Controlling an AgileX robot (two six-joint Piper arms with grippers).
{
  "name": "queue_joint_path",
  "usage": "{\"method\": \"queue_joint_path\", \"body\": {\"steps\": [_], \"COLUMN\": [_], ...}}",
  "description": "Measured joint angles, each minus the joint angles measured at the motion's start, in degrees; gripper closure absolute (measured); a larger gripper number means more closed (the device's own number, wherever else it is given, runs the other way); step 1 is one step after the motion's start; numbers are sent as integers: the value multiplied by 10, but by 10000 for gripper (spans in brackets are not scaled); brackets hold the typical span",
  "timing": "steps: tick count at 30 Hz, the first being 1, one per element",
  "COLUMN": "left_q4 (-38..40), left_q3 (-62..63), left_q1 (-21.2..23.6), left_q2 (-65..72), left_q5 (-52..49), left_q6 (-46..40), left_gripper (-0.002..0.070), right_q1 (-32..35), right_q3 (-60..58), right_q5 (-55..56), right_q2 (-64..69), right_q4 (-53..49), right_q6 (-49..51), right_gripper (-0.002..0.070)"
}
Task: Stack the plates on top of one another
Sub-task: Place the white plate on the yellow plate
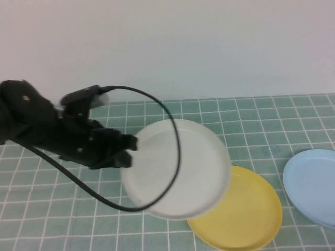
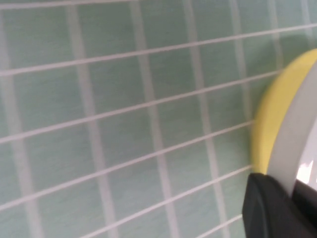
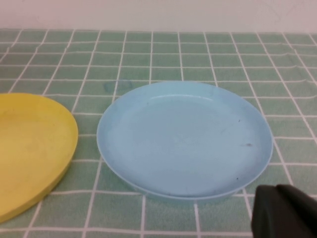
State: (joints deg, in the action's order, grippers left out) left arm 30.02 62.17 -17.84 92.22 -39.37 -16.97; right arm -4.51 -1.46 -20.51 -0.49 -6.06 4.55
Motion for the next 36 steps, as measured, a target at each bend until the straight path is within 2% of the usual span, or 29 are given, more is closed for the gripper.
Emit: {"method": "queue_joint_path", "body": {"steps": [6, 11, 21, 25, 36], "left_q4": [21, 16, 20, 52, 53], "left_q3": [4, 42, 71, 75, 75], "left_q1": [-86, -128, -134, -134, -134], "left_q2": [10, 62, 142, 169, 180], "left_q5": [54, 50, 48, 46, 45], "left_q6": [0, 14, 27, 17, 13], "left_gripper": [671, 671, 671, 671, 671], "right_q1": [0, 0, 0, 0, 0], "right_q3": [0, 0, 0, 0, 0], "right_q5": [0, 0, 0, 0, 0], "right_q2": [0, 0, 0, 0, 0], "right_q4": [0, 0, 0, 0, 0], "right_q6": [0, 0, 0, 0, 0], "right_gripper": [678, 678, 678, 678, 678]}}
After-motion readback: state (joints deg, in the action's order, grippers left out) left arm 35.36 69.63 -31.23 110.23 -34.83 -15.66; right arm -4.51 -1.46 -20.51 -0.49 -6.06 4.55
